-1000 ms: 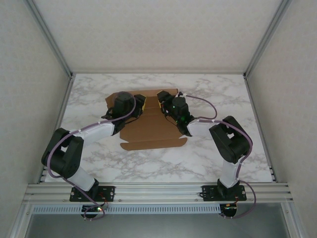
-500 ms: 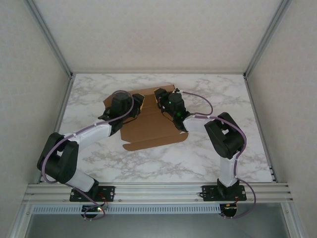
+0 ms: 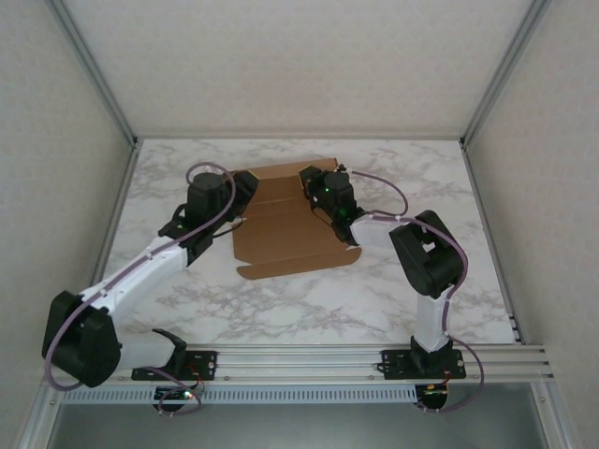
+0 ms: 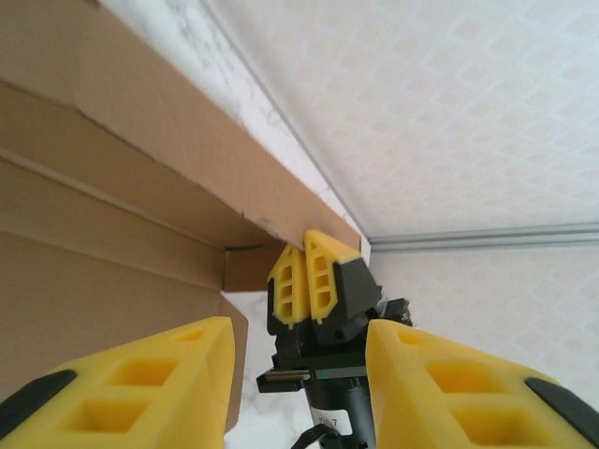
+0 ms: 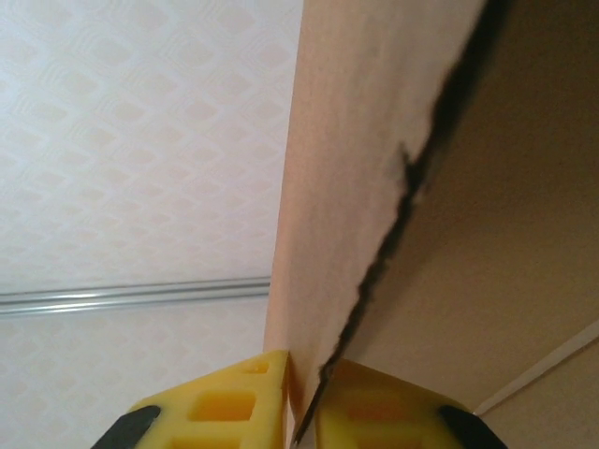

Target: Fold the paper box

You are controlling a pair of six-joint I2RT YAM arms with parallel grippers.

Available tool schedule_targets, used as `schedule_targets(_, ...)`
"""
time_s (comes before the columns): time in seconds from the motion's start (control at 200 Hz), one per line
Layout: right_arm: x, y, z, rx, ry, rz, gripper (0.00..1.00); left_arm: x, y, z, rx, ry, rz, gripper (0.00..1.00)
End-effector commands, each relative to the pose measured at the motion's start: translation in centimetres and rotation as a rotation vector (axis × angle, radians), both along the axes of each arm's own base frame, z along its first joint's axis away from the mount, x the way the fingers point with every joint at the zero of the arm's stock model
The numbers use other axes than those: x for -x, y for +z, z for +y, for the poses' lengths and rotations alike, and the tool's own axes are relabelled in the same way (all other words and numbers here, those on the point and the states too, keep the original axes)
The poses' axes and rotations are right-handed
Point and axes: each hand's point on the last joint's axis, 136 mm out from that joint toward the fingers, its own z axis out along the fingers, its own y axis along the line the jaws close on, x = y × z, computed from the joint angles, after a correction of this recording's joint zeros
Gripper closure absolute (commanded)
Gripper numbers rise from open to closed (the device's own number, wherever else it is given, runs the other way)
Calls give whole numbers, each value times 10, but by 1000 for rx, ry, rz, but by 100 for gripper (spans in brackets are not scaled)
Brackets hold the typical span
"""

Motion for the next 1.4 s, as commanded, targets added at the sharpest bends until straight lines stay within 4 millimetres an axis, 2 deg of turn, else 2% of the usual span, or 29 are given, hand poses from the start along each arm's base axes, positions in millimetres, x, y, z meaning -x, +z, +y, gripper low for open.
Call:
schedule_targets(0.0,-9,8,-8,15,1,8,90,6,13,19,-85,36,-36,57)
schedule_targets(0.19,-16,3,-34,96,58,49,94,13,23,32,-117,50,-50,56)
schedule_targets(0.34,-18,9,-47,91,173,36,95,16,25,36,-132,51,-62,56)
schedule_targets(0.426,-18,8,-58,78,211,45,94,15,24,35,-137,43,-60,55)
schedule_targets(0.531,-16,-2,-67,74,248,97,90,14,21,33,-130,32,-56,55)
schedule_targets(0.596,-15,0,-73,74,228,87,83,13,19,31,-123,26,-56,55)
schedule_targets(0.721,-14,8,-79,67,177,65,52,11,14,29,-111,24,-50,55)
schedule_targets(0.816,-12,13,-85,58,94,49,45,9,13,28,-104,24,-52,55)
schedule_targets(0.936,-11,21,-79,34,26,20,39,8,12,27,-100,25,-56,55)
schedule_targets(1.142,-4,24,-69,49,-102,9,39,6,10,28,-97,37,-57,55)
schedule_targets(1.392,-17,11,-65,-5,-142,20,58,6,7,28,-92,38,-55,55)
